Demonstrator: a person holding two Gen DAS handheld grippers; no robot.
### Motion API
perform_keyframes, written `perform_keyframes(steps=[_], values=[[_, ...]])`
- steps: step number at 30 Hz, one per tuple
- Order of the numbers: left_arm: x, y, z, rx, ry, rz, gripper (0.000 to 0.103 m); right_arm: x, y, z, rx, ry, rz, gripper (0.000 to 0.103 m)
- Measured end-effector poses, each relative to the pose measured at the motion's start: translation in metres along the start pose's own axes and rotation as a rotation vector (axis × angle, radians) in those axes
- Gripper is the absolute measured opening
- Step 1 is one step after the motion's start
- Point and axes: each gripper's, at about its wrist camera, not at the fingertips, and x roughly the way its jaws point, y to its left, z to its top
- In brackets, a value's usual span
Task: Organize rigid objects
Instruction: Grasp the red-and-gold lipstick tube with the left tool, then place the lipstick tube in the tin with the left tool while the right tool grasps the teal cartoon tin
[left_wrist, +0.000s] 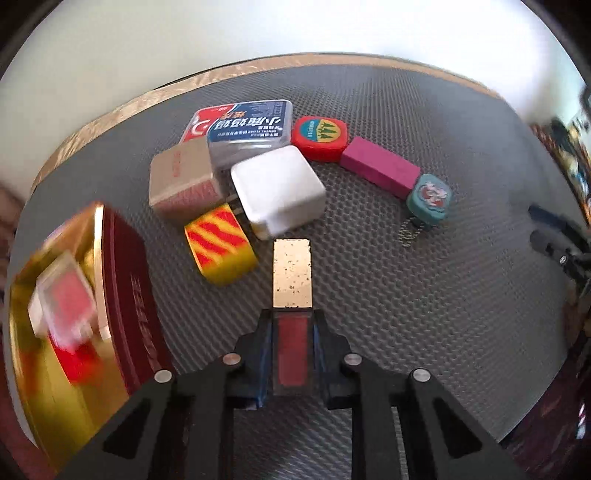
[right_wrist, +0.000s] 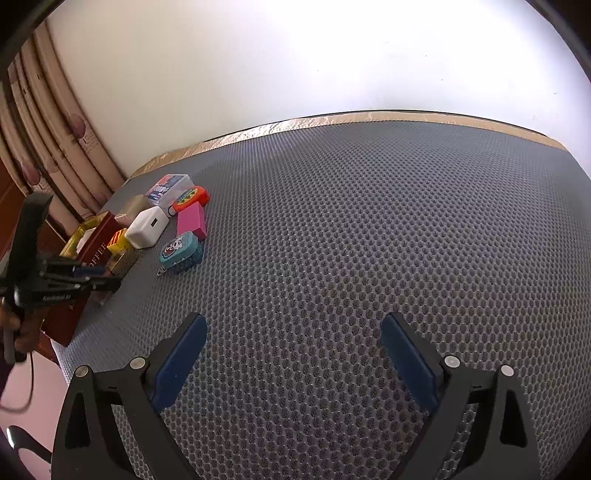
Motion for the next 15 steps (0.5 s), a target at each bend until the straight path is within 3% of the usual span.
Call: perform_keyframes(steps=[2,7,10,15], values=[[-0.011,-0.008,-0.017,-0.060,-0.043,-0.029,0.020,0.000,0.000,0.000,0.000,-0.002,-0.002,0.095],[-0.036,-0.031,-0.051,-0.094,-0.134,-0.053,0.020,-0.001,0.010,0.001,-0.038,-0.021,-0.011,0.095],[-0.048,-0.047,-0.064,-0.129,-0.154,-0.097,0.020,-0.004,0.034,0.002,-0.107,-0.049,0.055,0.094],[-0.058,-0.039,-0.077,-0.194,-0.145,-0.156,0.020,0.018,0.084,0.016,-0.184,-0.030,0.140,0.091]])
